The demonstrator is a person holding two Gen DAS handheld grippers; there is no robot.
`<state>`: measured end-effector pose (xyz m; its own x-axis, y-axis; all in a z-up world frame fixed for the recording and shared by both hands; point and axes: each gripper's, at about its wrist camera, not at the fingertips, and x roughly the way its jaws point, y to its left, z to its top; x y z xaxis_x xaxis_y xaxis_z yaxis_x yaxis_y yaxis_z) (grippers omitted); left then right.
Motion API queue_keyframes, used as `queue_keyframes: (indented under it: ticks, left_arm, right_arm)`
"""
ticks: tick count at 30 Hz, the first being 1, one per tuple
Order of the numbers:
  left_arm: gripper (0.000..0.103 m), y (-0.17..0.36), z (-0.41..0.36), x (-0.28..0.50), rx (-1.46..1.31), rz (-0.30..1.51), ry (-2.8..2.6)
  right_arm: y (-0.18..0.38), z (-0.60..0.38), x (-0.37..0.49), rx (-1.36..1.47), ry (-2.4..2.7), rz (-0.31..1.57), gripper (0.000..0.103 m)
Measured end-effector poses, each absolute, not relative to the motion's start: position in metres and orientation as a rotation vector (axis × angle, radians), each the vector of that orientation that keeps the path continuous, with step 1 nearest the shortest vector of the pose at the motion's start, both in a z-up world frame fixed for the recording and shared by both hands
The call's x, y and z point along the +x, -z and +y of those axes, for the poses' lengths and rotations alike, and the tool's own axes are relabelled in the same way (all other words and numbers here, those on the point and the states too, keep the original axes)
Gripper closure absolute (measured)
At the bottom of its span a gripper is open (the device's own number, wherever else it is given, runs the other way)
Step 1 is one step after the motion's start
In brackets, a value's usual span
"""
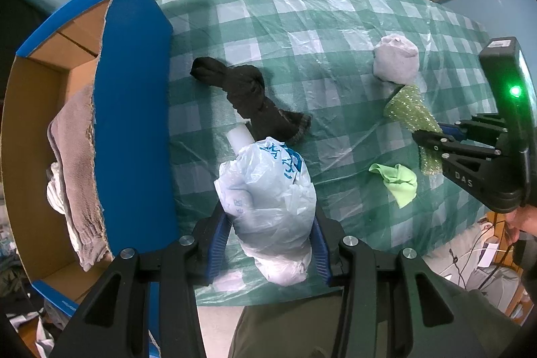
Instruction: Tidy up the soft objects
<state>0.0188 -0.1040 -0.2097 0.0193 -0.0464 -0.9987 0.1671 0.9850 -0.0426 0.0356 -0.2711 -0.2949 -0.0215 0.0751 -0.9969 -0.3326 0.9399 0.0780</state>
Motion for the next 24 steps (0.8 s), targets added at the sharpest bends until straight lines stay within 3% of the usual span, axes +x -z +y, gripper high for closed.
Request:
queue_keyframes:
  ticks: [24]
  left_arm:
    - [0.058, 0.167, -0.066, 0.015, 0.037, 1.46, 0.111]
  right_arm:
    - [0.19, -0.226, 0.037, -0.18, -0.427, 1.437, 0.091]
